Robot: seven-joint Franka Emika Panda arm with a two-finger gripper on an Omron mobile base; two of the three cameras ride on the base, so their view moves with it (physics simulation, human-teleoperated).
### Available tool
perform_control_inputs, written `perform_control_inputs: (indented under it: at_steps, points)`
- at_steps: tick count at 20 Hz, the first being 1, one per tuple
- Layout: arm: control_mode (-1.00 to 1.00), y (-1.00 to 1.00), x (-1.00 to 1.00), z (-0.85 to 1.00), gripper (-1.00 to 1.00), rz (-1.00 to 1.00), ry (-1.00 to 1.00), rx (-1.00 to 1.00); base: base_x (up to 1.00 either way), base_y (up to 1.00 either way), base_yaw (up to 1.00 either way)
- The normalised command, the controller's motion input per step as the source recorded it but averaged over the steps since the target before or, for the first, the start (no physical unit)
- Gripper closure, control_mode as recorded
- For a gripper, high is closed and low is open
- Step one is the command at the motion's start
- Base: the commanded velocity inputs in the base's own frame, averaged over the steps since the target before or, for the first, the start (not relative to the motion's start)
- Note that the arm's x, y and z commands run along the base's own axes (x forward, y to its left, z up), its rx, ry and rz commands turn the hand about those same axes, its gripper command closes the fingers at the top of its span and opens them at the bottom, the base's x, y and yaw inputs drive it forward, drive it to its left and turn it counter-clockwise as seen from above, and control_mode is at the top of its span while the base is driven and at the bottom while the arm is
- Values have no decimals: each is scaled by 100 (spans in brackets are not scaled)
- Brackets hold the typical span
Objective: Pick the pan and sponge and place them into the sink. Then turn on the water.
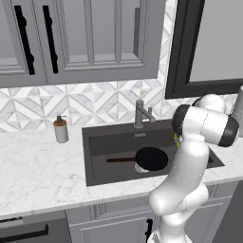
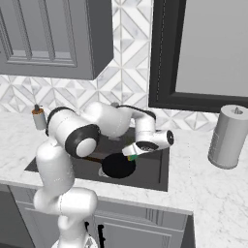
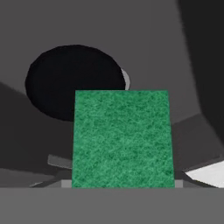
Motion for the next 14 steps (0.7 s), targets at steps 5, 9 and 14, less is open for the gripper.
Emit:
perform_control_inputs:
  at_steps: [5, 9, 14]
  points:
    - [-100, 0, 40, -65, 100, 2, 0, 0, 0, 0, 0]
    - [-100, 22, 5, -54, 100, 0, -4, -7, 0, 0, 0]
    - [-100, 40, 8, -41, 100, 0, -1, -10, 0, 0, 0]
